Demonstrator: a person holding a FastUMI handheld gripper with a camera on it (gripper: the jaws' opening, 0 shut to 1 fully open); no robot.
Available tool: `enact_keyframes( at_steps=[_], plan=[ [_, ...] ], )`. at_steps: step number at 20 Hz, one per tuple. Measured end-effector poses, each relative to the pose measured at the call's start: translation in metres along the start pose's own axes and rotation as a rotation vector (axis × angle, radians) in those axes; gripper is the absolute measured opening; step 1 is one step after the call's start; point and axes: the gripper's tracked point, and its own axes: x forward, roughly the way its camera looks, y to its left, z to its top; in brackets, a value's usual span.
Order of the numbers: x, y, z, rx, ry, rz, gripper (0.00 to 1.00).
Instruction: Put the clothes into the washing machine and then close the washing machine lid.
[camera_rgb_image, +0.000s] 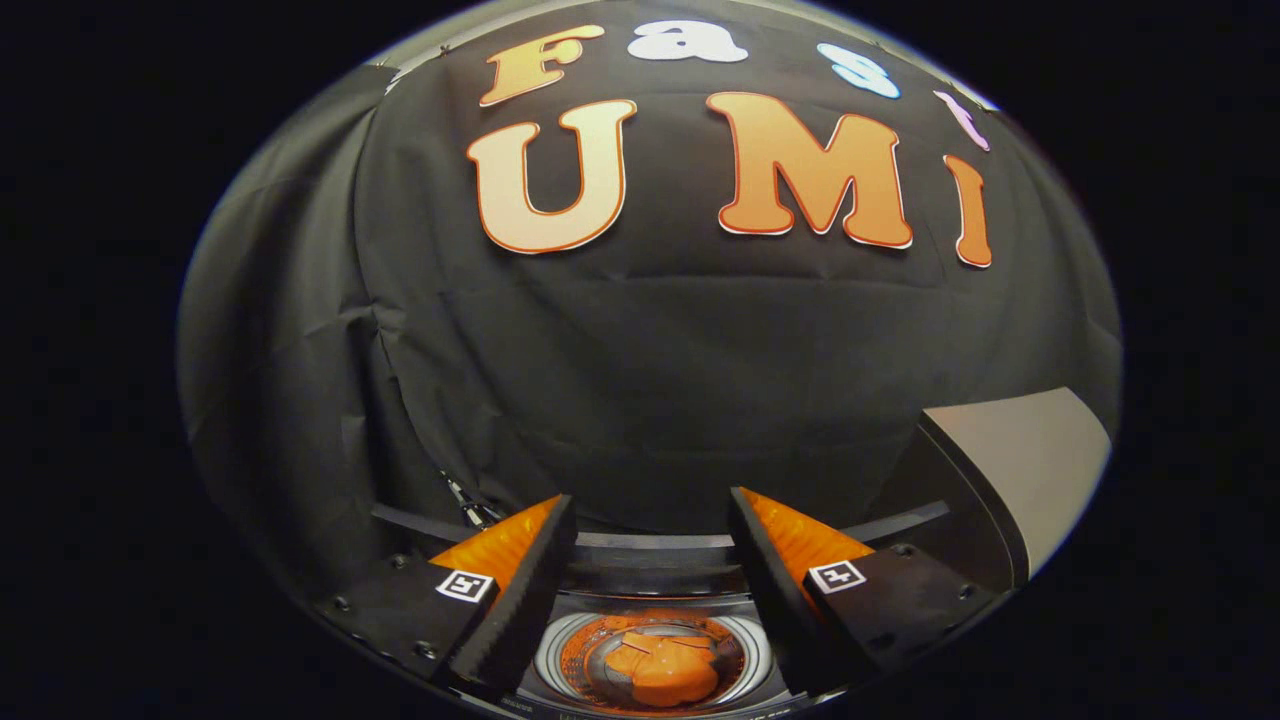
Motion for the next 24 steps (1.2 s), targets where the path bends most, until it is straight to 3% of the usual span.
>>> enact_keyframes(
  at_steps=[14,20,24],
  plan=[
    [-0.027,0.004,-0.036,0.004,-0.026,0.015,0.99],
    [-0.022,0.009,-0.119,0.04,0.156,0.014,0.98],
    [-0.024,0.014,-0.137,0.043,0.205,0.024,0.98]
  ],
)
